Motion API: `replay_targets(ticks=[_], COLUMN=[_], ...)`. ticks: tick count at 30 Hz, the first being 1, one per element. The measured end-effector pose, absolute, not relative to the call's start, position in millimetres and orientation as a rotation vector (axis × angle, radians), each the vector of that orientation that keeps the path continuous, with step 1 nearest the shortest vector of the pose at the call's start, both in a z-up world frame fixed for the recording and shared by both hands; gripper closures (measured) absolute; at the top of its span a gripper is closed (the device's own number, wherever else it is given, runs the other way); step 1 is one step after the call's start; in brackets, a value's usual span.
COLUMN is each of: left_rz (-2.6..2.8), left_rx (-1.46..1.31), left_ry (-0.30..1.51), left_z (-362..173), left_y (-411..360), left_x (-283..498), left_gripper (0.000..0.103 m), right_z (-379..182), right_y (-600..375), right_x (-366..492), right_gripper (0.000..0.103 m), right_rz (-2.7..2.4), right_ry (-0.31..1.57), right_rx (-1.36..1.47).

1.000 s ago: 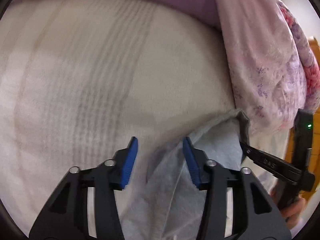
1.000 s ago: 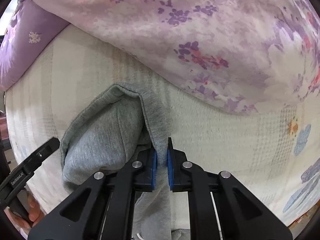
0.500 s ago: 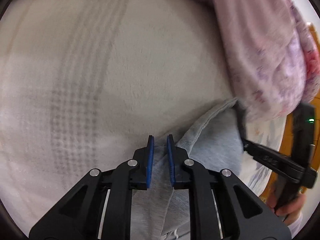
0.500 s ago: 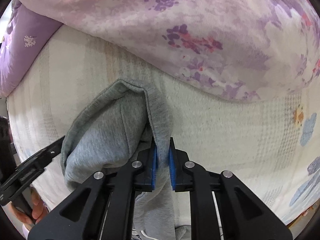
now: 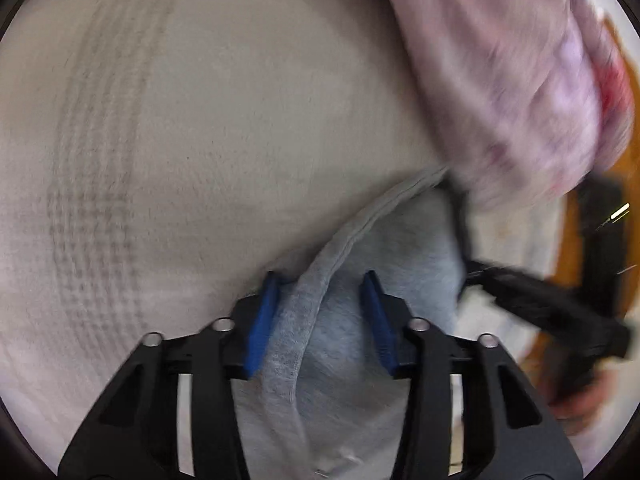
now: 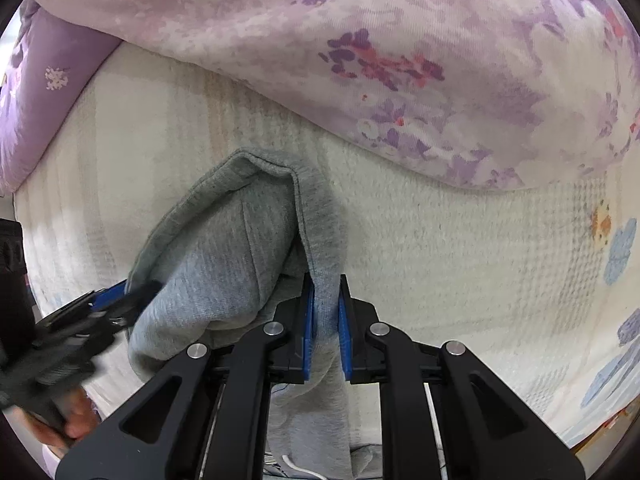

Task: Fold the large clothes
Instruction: 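Lift the hood with both tools and fold it toward the hem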

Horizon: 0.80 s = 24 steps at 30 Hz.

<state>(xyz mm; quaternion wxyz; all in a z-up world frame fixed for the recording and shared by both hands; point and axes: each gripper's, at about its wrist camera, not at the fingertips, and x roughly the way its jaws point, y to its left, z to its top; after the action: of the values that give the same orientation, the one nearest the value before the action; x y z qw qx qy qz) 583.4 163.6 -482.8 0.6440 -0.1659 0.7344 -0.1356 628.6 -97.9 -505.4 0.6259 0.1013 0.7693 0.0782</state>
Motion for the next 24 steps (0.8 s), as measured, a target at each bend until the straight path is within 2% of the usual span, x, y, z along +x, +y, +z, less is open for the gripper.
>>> replay_targets(ticks=[2, 5, 6, 15, 24], left_rz=[-0.255, -0.167, -0.119, 0.007, 0.008], left_rx=[-0.365, -0.368, -0.327, -0.139, -0.074], left_ry=[1.632, 1.562, 1.543, 1.439, 1.324], left_z=[-478.6, -463.9, -458.2, -397.2, -307.3], left_y=[173.3, 193.5, 198.4, 218.2, 193.3], left_x=[582.9, 582.9, 582.0, 565.5, 534.5], left_gripper=[0.086, 0.092, 0.093, 0.094, 0.095], right_z=[-508.8, -512.6, -511.9, -473.1, -386.0], right_y=[-100.9, -98.7, -99.0, -108.2, -115.4], right_x=[626.9, 618.3, 616.0, 584.9, 542.5], right_gripper=[0.091, 0.091, 0.094, 0.096, 0.096], right_rz=[0.172, 0.180, 0.184, 0.172, 0.253], right_ry=[1.766, 1.712, 1.679, 1.507, 1.388], right_rx=[0.244, 0.261, 0.249, 0.257, 0.243])
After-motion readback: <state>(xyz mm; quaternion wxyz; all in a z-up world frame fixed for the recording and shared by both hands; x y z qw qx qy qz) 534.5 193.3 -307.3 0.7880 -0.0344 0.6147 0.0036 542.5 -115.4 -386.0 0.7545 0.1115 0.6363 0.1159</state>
